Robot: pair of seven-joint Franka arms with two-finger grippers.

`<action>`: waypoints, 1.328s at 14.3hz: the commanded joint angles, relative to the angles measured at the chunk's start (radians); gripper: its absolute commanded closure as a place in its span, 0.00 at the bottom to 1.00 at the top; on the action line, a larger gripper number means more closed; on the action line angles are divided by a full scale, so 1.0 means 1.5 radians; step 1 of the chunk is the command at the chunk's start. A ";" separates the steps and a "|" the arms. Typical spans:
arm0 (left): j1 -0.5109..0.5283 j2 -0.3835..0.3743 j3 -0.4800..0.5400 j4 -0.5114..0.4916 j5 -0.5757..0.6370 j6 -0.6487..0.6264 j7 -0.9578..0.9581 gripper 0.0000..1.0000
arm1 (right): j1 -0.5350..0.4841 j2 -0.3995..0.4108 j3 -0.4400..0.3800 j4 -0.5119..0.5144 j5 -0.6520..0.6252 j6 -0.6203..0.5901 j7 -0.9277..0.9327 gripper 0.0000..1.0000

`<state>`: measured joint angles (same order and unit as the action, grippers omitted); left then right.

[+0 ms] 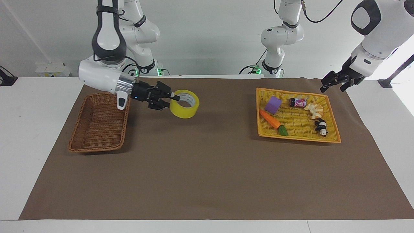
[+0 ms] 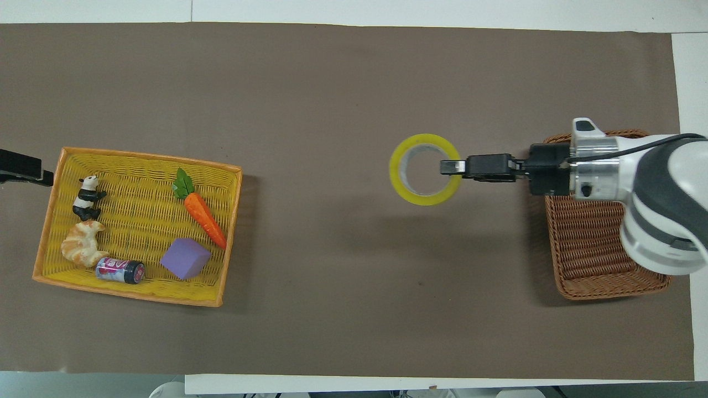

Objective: Move tape to another basket
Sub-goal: 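Carry the tape with the right gripper over the wicker basket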

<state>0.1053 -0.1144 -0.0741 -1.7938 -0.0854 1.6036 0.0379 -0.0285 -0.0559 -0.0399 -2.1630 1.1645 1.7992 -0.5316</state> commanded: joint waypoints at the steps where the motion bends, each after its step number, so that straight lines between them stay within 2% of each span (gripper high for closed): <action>1: 0.004 -0.008 -0.008 0.002 0.013 -0.008 0.006 0.00 | -0.143 -0.001 0.010 0.024 -0.092 -0.121 -0.025 1.00; 3: 0.006 -0.008 -0.007 0.002 0.013 -0.002 0.006 0.00 | -0.227 0.036 0.009 0.070 -0.144 -0.186 -0.026 1.00; 4: 0.011 -0.007 -0.007 0.007 0.018 -0.005 0.006 0.00 | -0.265 0.059 0.009 0.099 -0.202 -0.196 -0.029 1.00; 6: 0.008 -0.009 -0.010 0.028 0.050 -0.023 0.009 0.00 | -0.318 0.101 0.009 0.116 -0.216 -0.219 -0.048 1.00; 11: 0.000 -0.007 -0.015 0.080 0.056 -0.087 0.007 0.00 | -0.348 0.202 0.008 0.129 -0.240 -0.182 -0.161 1.00; 14: -0.016 -0.008 -0.023 0.080 0.085 -0.088 0.009 0.00 | -0.350 0.209 0.008 0.132 -0.294 -0.175 -0.204 1.00; 19: -0.024 -0.014 -0.024 0.068 0.085 -0.074 0.010 0.00 | -0.358 0.210 0.008 0.141 -0.303 -0.182 -0.219 1.00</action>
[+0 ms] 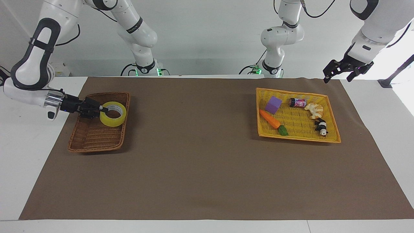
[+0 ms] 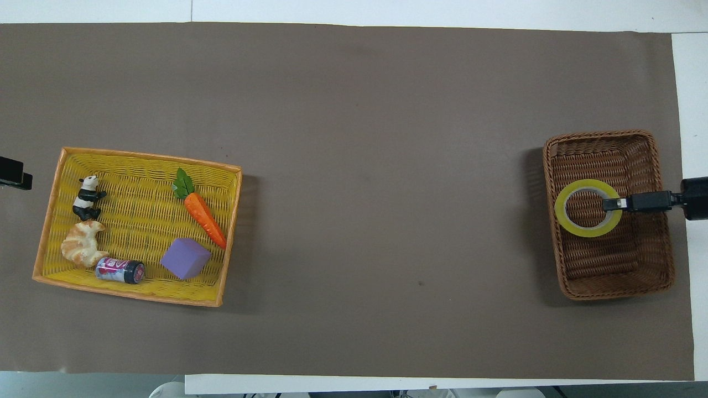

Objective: Move tape to another basket
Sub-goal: 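Lower the tape into the wicker basket and open the right gripper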

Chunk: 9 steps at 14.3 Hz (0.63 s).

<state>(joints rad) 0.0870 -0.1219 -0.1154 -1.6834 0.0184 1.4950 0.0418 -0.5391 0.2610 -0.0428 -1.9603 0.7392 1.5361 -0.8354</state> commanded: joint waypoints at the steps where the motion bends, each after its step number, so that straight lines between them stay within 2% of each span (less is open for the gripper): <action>1: -0.013 -0.009 0.003 -0.006 0.015 -0.004 0.004 0.00 | -0.020 -0.001 0.010 0.005 -0.020 -0.007 -0.019 1.00; 3: -0.009 -0.010 0.005 -0.006 0.015 -0.007 0.004 0.00 | -0.022 -0.001 0.010 0.005 -0.025 -0.009 -0.026 1.00; 6: -0.004 -0.010 0.009 -0.006 0.015 -0.007 0.004 0.00 | -0.025 0.010 0.010 0.052 -0.025 -0.051 -0.023 1.00; 9: -0.005 -0.010 0.009 -0.006 0.015 -0.007 0.004 0.00 | -0.040 0.010 0.010 0.036 -0.028 -0.049 -0.025 1.00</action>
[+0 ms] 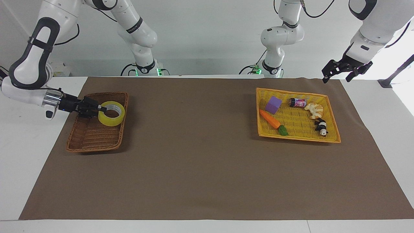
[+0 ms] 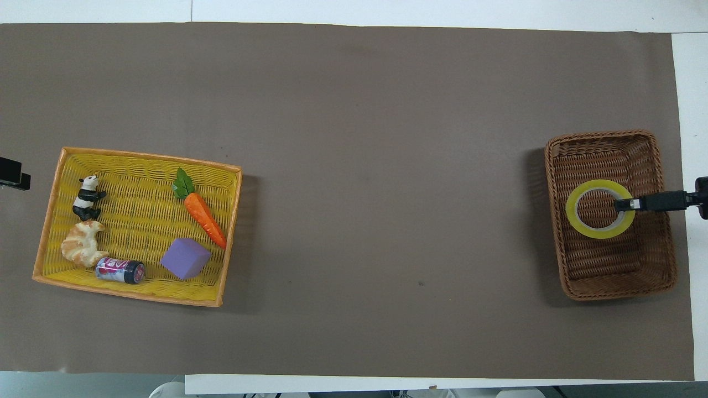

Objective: Move tape to another basket
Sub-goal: 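Lower the tape into the wicker basket and open the right gripper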

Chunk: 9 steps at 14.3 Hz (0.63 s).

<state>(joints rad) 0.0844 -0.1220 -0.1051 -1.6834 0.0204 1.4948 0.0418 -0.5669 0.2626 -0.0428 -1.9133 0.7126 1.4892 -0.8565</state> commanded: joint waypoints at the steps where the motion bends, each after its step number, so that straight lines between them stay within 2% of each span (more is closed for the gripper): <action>1: -0.003 -0.010 0.003 -0.006 0.014 -0.007 0.004 0.00 | -0.026 0.005 0.010 -0.007 -0.011 -0.014 -0.012 1.00; 6: -0.003 -0.010 0.003 -0.006 0.014 -0.007 0.004 0.00 | -0.027 0.002 0.010 -0.027 -0.042 0.019 -0.037 1.00; 8: -0.003 -0.010 0.003 -0.006 0.014 -0.007 0.004 0.00 | -0.028 0.003 0.009 -0.027 -0.056 0.021 -0.053 0.96; 9: -0.002 -0.010 0.003 -0.006 0.014 -0.007 0.004 0.00 | -0.028 0.004 0.010 -0.025 -0.067 0.021 -0.053 0.88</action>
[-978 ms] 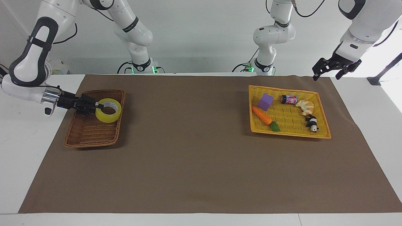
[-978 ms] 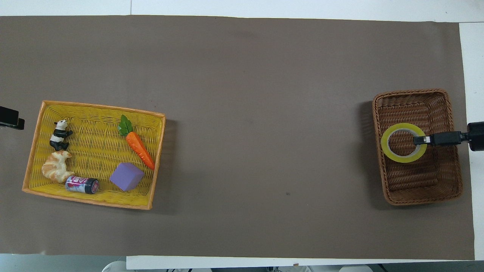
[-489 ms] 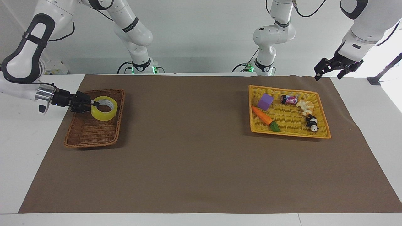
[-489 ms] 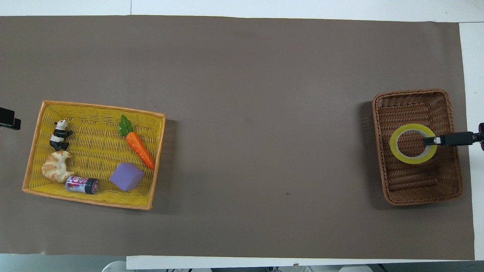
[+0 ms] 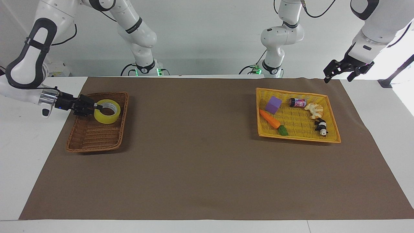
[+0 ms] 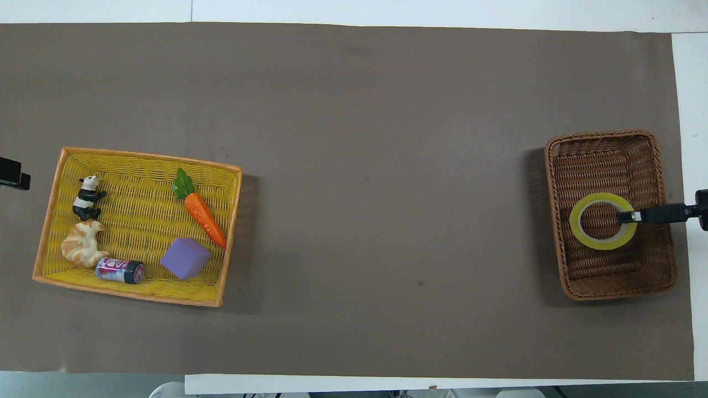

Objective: Move tape to another basket
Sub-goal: 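Lower the tape into the wicker basket and open the right gripper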

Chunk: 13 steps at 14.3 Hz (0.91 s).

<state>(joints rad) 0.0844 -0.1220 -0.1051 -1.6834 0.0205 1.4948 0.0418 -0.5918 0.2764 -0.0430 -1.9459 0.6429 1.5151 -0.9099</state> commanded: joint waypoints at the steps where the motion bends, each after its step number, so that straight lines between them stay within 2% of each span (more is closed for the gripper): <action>1: -0.003 -0.010 0.003 -0.006 0.014 -0.007 0.004 0.00 | -0.010 -0.005 0.010 -0.003 -0.023 0.004 -0.017 0.52; 2: -0.003 -0.010 0.003 -0.006 0.014 -0.007 0.004 0.00 | -0.009 -0.005 0.010 -0.003 -0.024 0.005 -0.019 0.47; 3: -0.003 -0.010 0.003 -0.006 0.014 -0.007 0.004 0.00 | -0.009 -0.005 0.010 -0.004 -0.023 0.005 -0.024 0.37; 4: -0.003 -0.010 0.003 -0.006 0.014 -0.007 0.004 0.00 | -0.009 -0.005 0.010 -0.001 -0.024 0.005 -0.024 0.00; 9: -0.003 -0.010 0.003 -0.006 0.014 -0.007 0.004 0.00 | -0.004 -0.003 0.010 0.025 -0.038 0.010 -0.023 0.00; 13: -0.003 -0.010 0.003 -0.006 0.014 -0.007 0.004 0.00 | 0.018 -0.027 0.011 0.068 -0.091 0.018 -0.015 0.00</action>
<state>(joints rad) 0.0844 -0.1219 -0.1051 -1.6834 0.0205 1.4948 0.0418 -0.5829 0.2662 -0.0333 -1.8749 0.5547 1.5321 -0.9271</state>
